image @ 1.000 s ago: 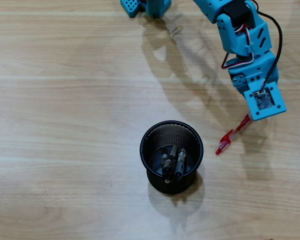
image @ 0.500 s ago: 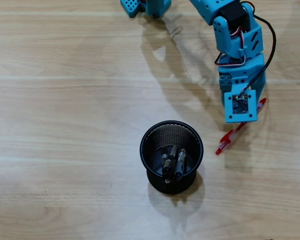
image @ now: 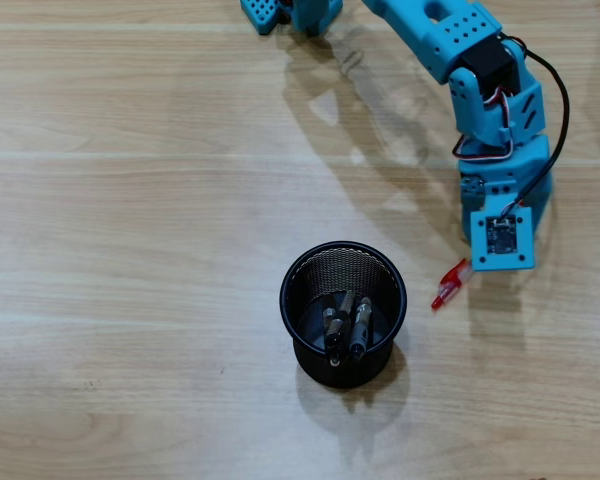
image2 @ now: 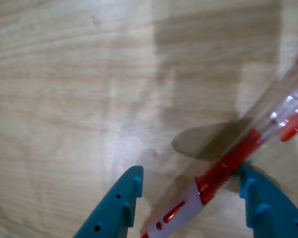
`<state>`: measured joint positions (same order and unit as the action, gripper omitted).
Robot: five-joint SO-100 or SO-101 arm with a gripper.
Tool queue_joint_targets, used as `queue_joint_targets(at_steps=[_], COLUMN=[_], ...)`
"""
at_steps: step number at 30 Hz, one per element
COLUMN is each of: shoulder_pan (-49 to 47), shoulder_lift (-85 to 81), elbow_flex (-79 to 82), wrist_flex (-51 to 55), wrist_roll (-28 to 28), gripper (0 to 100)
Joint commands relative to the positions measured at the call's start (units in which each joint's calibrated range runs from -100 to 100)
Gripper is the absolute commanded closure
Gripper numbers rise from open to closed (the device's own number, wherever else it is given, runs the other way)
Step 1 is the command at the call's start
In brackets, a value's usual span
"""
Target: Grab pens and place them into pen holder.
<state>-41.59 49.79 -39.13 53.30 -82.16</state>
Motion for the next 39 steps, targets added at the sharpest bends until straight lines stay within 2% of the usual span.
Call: queue_joint_targets(at_steps=[1,9,11,14,25,39], shoulder_pan=[-0.9,-1.3,-1.3,-1.3,-1.3,6.4], shoulder_lift=[3.8,7.1,7.2,7.2,6.5,-12.3], elbow_flex=[-4.8,-4.7,-4.6,-4.5,-4.5,-4.9], wrist_flex=[0.6,0.6,0.6,1.1,1.6,23.2], wrist_roll=[-1.3,-2.6,-2.6,-2.7,-2.0,11.2], gripper=[77,78,84,99,98,98])
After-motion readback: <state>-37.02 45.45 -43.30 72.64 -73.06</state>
